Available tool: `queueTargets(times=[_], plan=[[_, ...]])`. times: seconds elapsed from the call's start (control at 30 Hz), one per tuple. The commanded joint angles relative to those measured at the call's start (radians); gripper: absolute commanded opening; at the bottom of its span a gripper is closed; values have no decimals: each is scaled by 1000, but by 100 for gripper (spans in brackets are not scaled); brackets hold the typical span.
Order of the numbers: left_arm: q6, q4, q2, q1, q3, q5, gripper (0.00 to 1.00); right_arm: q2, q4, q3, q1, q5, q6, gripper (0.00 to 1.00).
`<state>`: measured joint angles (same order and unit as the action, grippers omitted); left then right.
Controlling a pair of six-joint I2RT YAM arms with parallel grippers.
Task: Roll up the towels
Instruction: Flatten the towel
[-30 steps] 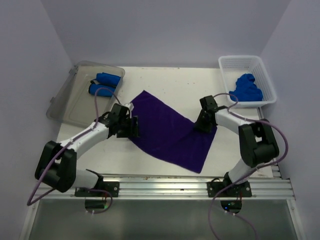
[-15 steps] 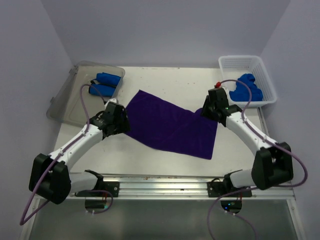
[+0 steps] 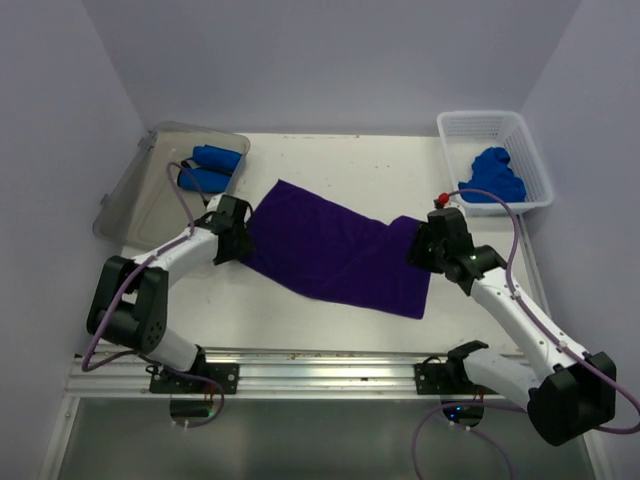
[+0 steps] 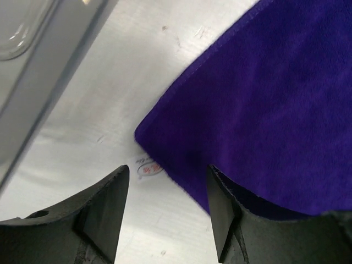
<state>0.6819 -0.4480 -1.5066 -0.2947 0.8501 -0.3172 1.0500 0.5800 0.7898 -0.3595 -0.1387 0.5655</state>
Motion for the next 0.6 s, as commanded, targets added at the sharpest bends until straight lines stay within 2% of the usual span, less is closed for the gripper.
queueTargets(times=[0.0, 0.07, 0.17, 0.2, 0.27, 0.3, 0.43, 0.57], plan=[[39, 130, -75, 6, 40, -14, 61, -22, 50, 5, -1, 30, 22, 44], [48, 158, -118, 6, 40, -7, 59, -48, 63, -14, -1, 47, 48, 44], [57, 175, -168, 6, 52, -2, 49, -109, 104, -40, -1, 45, 65, 45], [57, 173, -175, 6, 53, 0, 34, -125, 139, -46, -1, 38, 69, 45], [61, 167, -182, 6, 52, 0, 15, -169, 168, -81, 1, 33, 118, 46], [67, 154, -178, 6, 49, 0, 0, -185, 176, -99, 1, 34, 144, 48], [71, 131, -75, 2, -21, 33, 0, -231, 187, -243, -1, -4, 249, 49], [82, 95, 63, 3, -112, 43, 0, -213, 207, -261, 1, -6, 323, 48]])
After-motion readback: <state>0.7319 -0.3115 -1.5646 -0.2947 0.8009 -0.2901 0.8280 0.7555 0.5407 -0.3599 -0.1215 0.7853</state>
